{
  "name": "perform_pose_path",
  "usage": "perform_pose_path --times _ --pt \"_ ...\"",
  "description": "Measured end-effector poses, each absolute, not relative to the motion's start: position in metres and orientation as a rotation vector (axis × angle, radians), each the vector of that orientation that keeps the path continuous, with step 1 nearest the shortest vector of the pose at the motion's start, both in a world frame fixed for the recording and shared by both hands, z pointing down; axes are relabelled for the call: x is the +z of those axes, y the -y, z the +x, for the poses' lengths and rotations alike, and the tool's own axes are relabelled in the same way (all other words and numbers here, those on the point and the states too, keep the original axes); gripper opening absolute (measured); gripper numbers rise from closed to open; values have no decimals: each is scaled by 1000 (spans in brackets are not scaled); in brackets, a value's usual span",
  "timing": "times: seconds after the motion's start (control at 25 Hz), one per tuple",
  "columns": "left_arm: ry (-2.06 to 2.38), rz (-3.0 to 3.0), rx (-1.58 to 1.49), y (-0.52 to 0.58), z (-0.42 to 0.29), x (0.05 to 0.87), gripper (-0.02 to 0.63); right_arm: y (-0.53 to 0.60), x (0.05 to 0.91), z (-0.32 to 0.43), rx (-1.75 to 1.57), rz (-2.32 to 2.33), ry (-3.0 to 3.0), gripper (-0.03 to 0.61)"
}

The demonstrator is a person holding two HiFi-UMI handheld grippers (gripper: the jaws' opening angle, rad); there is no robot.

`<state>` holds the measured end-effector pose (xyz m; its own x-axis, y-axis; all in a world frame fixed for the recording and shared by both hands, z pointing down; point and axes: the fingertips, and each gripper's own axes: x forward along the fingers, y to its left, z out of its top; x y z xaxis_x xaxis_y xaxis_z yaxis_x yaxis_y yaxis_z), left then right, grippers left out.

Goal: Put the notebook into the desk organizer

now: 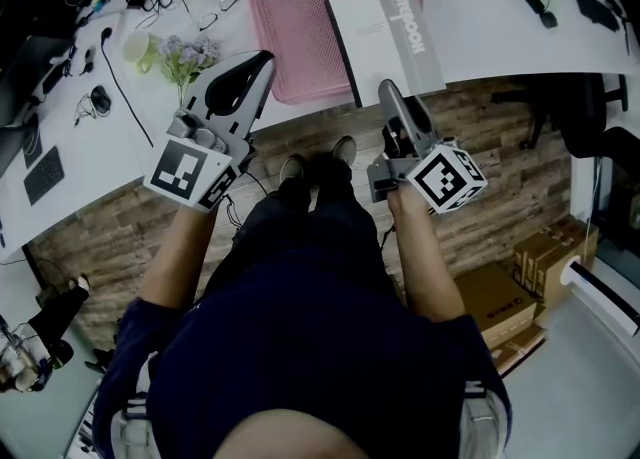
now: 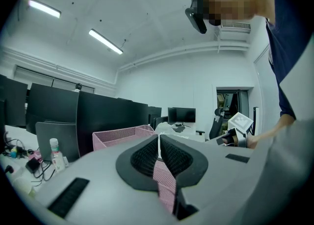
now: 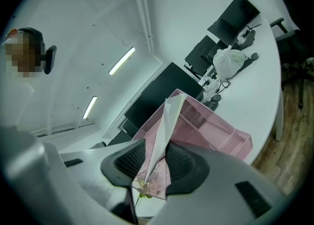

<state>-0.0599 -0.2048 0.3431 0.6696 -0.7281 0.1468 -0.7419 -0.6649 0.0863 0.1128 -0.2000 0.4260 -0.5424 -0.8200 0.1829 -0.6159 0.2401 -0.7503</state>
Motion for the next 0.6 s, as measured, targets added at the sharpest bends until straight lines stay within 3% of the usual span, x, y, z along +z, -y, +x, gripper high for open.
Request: perform_pose_path --times 0.6 --pt "1192 2768 136 196 -59 337 38 188 426 113 -1204 -1344 -2258 135"
